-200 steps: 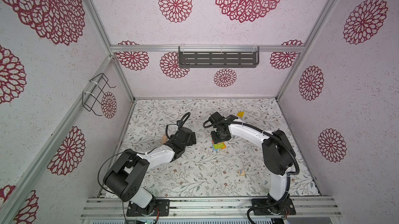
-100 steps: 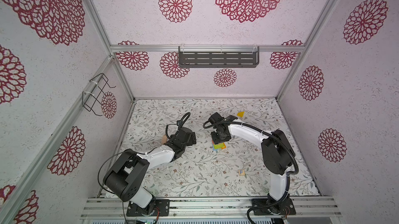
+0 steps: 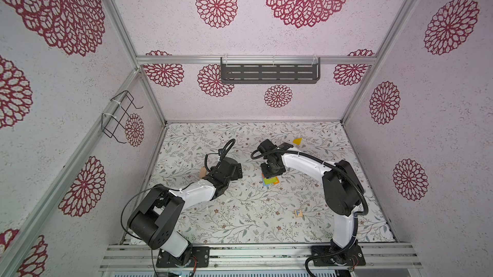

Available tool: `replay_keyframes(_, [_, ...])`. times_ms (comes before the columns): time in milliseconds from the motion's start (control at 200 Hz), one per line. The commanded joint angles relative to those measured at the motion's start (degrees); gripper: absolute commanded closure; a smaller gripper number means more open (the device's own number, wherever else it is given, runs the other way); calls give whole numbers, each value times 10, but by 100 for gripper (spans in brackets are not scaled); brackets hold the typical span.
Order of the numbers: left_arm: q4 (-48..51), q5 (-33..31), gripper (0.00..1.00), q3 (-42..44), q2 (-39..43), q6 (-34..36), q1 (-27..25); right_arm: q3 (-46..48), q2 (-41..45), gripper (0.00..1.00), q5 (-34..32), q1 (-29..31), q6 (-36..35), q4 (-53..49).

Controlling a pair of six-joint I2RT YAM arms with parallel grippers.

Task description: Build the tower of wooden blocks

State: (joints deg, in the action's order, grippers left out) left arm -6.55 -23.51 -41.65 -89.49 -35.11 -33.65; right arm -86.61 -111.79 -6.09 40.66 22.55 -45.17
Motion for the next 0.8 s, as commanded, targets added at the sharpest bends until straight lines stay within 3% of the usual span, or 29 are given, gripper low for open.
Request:
replay_keyframes(0, [-2, -5, 3, -7, 2, -2, 2, -10, -2, 62, -20, 0, -3, -26])
replay_keyframes(225, [-2, -5, 3, -7, 1, -2, 2, -14, -1, 55, -23, 0, -7, -29])
replay_keyframes(650, [0, -5, 3, -8, 1, -2, 2, -7, -2, 62, -5, -1, -7, -19])
replay_keyframes(750, [-1, -5, 3, -8, 0, -1, 2, -6, -1, 61, -7, -1, -8, -19])
replay_keyframes(790, [-1, -5, 3, -8, 0, -1, 2, -6, 0, 57, -9, -1, -8, -20])
